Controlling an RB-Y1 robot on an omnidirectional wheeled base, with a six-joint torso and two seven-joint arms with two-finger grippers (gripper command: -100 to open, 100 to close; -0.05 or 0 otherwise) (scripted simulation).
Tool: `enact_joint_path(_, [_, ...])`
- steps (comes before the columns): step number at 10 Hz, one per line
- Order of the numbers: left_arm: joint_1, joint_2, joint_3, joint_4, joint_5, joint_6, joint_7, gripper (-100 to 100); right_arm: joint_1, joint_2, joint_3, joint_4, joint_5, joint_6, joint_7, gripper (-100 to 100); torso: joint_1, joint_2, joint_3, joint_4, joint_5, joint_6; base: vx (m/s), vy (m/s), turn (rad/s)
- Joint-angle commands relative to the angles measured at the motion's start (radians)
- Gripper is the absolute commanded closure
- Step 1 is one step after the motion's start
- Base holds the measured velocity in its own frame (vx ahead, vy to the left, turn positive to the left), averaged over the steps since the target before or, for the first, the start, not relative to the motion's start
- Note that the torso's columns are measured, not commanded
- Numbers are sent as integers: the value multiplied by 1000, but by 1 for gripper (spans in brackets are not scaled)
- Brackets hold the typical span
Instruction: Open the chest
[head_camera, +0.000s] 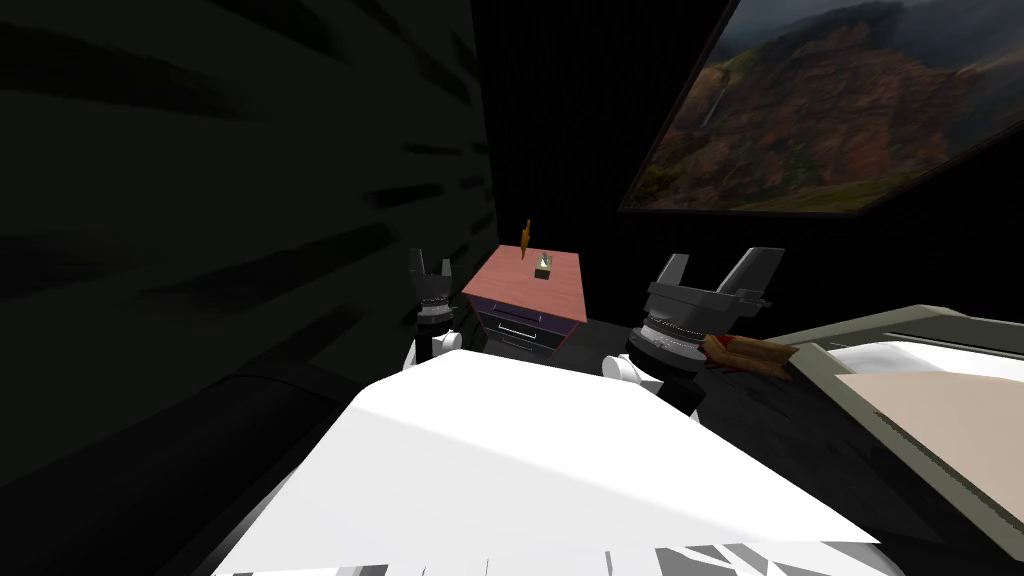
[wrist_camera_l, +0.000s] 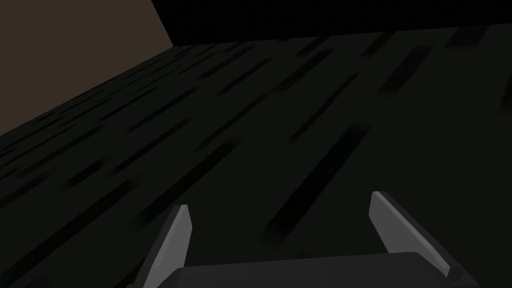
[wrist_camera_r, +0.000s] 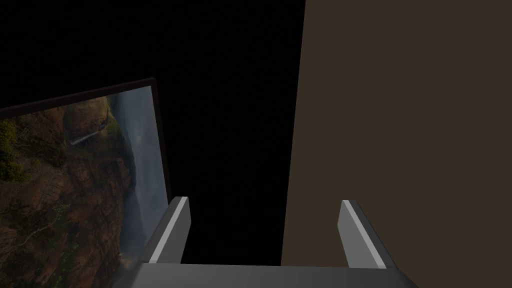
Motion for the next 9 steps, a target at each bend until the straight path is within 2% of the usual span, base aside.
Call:
enact_joint_path(1, [0,0,0,0,0,0,0,0,0,0,0,0,0,0,0,0,0,40,-82,41,0,0,0,0,0])
enact_joint_path(9, [0,0,0,0,0,0,0,0,0,0,0,0,0,0,0,0,0,618,-1234,617,0,0,0,0,0])
